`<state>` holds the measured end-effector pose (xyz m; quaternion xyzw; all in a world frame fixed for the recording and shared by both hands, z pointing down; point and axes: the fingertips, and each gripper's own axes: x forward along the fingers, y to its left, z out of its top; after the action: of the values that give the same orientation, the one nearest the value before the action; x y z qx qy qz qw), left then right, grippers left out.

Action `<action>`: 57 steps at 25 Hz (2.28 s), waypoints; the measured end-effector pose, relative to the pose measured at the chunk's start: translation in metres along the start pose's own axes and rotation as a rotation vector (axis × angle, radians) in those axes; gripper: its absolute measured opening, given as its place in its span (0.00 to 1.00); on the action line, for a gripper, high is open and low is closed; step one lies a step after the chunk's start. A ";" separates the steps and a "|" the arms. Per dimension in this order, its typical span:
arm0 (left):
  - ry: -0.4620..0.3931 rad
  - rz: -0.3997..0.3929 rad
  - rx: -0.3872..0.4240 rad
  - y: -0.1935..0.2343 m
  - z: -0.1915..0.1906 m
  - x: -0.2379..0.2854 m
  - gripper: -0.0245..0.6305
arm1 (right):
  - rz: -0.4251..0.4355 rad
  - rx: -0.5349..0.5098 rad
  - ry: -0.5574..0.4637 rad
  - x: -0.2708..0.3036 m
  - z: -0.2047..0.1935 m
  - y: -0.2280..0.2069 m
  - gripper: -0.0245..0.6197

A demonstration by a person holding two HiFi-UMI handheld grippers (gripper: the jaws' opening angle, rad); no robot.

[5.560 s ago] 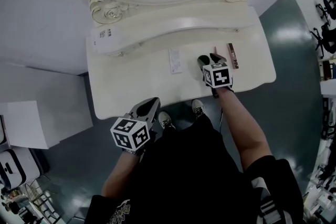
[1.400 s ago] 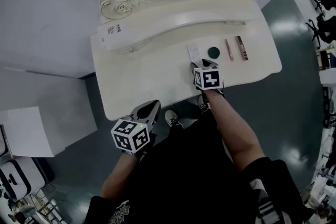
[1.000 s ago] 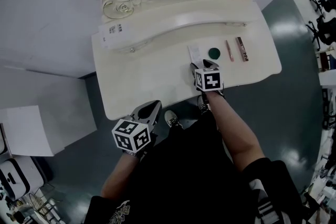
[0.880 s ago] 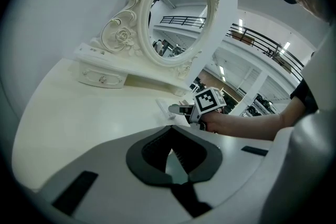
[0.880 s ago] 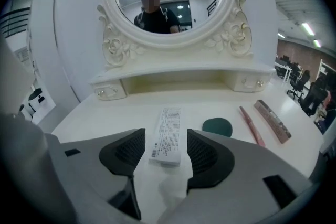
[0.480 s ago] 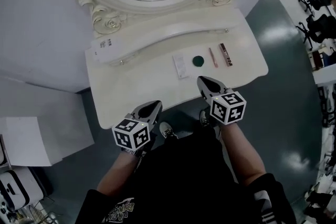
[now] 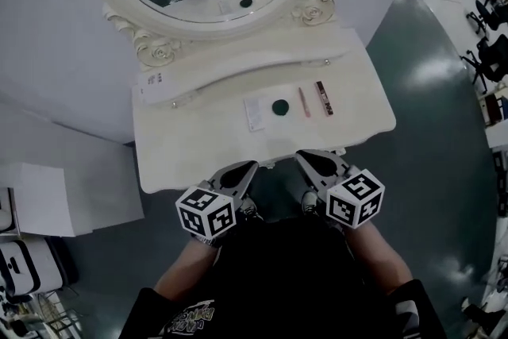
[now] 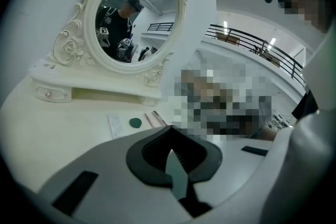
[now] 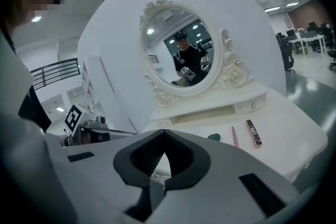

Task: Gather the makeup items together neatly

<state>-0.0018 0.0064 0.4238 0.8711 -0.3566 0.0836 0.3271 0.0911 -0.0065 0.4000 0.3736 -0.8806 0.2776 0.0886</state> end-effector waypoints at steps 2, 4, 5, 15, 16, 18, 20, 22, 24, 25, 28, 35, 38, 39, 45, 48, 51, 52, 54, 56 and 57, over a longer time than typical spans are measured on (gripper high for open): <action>-0.003 0.013 -0.007 -0.019 -0.005 0.009 0.05 | 0.042 -0.011 0.020 -0.015 -0.003 -0.002 0.08; -0.011 0.032 -0.010 -0.035 -0.011 0.018 0.05 | 0.083 -0.015 0.034 -0.030 -0.007 -0.006 0.08; -0.017 0.042 -0.012 -0.043 -0.015 0.021 0.05 | 0.100 -0.018 0.040 -0.037 -0.009 -0.010 0.08; -0.089 0.133 -0.046 -0.104 -0.046 0.046 0.05 | 0.211 -0.030 0.108 -0.090 -0.034 -0.036 0.08; -0.091 0.138 -0.049 -0.108 -0.049 0.048 0.05 | 0.221 -0.031 0.115 -0.094 -0.036 -0.037 0.08; -0.088 0.144 -0.052 -0.115 -0.055 0.052 0.05 | 0.241 -0.037 0.130 -0.098 -0.041 -0.037 0.08; -0.082 0.151 -0.052 -0.118 -0.059 0.053 0.05 | 0.257 -0.036 0.135 -0.100 -0.044 -0.037 0.08; -0.082 0.158 -0.049 -0.117 -0.058 0.052 0.05 | 0.265 -0.034 0.130 -0.099 -0.043 -0.036 0.08; -0.084 0.162 -0.047 -0.116 -0.055 0.053 0.05 | 0.266 -0.030 0.124 -0.098 -0.041 -0.038 0.08; -0.082 0.163 -0.045 -0.115 -0.054 0.054 0.05 | 0.266 -0.026 0.123 -0.098 -0.041 -0.038 0.08; -0.070 0.160 -0.027 -0.116 -0.053 0.057 0.05 | 0.265 -0.019 0.127 -0.099 -0.043 -0.040 0.08; -0.044 0.146 -0.037 -0.111 -0.061 0.063 0.05 | 0.257 0.012 0.146 -0.093 -0.052 -0.044 0.08; -0.044 0.142 -0.045 -0.108 -0.061 0.065 0.05 | 0.252 0.013 0.147 -0.092 -0.052 -0.046 0.08; -0.042 0.142 -0.044 -0.108 -0.061 0.066 0.05 | 0.251 0.016 0.147 -0.092 -0.052 -0.047 0.08; -0.040 0.147 -0.044 -0.107 -0.059 0.069 0.05 | 0.255 0.009 0.156 -0.090 -0.051 -0.049 0.08; -0.037 0.147 -0.045 -0.105 -0.059 0.072 0.05 | 0.258 0.004 0.162 -0.088 -0.051 -0.051 0.08; -0.035 0.150 -0.044 -0.104 -0.058 0.076 0.05 | 0.262 0.000 0.168 -0.086 -0.051 -0.053 0.08; -0.034 0.151 -0.043 -0.105 -0.058 0.077 0.05 | 0.262 0.002 0.170 -0.086 -0.051 -0.054 0.08; -0.030 0.150 -0.043 -0.106 -0.058 0.079 0.05 | 0.261 0.007 0.172 -0.087 -0.051 -0.057 0.08; -0.026 0.149 -0.043 -0.106 -0.059 0.081 0.05 | 0.260 0.011 0.172 -0.086 -0.051 -0.059 0.08; -0.025 0.149 -0.043 -0.105 -0.059 0.082 0.05 | 0.260 0.012 0.172 -0.086 -0.052 -0.060 0.08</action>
<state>0.1346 0.0533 0.4465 0.8358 -0.4263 0.0894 0.3342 0.1916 0.0408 0.4369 0.2320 -0.9090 0.3231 0.1247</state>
